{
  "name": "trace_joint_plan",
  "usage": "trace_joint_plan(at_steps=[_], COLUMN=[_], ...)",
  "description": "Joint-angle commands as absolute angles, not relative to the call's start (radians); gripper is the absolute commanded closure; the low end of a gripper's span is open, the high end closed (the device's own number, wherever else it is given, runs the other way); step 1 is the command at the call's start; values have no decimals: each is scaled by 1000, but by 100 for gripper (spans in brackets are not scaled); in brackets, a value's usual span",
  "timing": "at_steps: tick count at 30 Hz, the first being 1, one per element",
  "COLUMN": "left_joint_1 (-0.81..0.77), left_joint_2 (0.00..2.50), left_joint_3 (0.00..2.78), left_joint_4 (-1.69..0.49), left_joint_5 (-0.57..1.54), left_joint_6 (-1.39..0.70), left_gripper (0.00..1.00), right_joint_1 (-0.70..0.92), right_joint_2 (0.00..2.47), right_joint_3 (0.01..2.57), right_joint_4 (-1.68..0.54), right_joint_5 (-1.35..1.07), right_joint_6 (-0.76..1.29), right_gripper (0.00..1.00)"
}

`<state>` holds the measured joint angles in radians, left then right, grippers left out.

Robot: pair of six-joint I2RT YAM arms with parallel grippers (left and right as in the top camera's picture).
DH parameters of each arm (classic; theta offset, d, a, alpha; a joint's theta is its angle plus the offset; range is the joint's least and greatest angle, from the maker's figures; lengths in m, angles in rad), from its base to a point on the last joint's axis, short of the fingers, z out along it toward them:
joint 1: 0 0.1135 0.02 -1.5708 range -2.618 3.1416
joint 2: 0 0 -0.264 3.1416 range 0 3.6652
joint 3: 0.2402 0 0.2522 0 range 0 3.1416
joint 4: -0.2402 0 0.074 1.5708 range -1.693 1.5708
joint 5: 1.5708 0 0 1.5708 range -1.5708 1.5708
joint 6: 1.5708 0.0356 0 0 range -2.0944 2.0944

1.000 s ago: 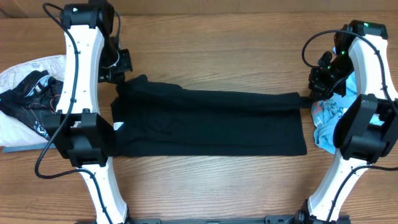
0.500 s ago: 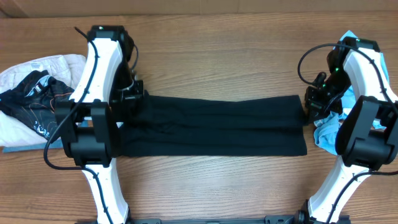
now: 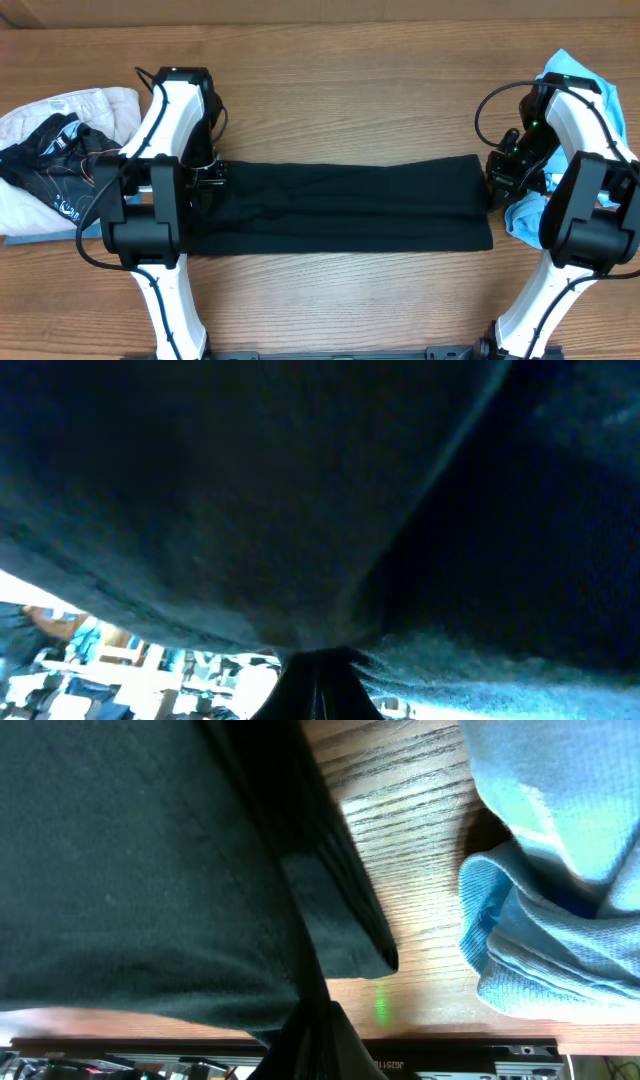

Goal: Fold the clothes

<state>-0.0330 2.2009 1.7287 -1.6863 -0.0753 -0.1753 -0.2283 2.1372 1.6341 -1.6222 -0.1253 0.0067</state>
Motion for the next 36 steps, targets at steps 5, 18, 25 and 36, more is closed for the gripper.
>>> trace_joint_plan(at_steps=[5, 18, 25, 36], left_joint_1=[-32, -33, -46, -86], left_joint_2=[2177, 2040, 1977, 2040], left_joint_3=[1720, 1798, 1795, 1609], left_joint_4=[-1690, -1536, -1380, -1324], left_joint_5=[-171, -170, 53, 51], left_joint_6=[-218, -269, -232, -233], left_gripper=[78, 77, 61, 65], right_joint_1=[-231, -231, -231, -231], right_joint_2=[2098, 2098, 2098, 2098], right_joint_3=[1629, 1629, 1629, 1629], right_joint_4=[-1617, -1603, -1592, -1598], right_joint_5=[-105, -105, -106, -105], right_joint_6=[4, 4, 4, 4], right_gripper=[94, 85, 85, 85])
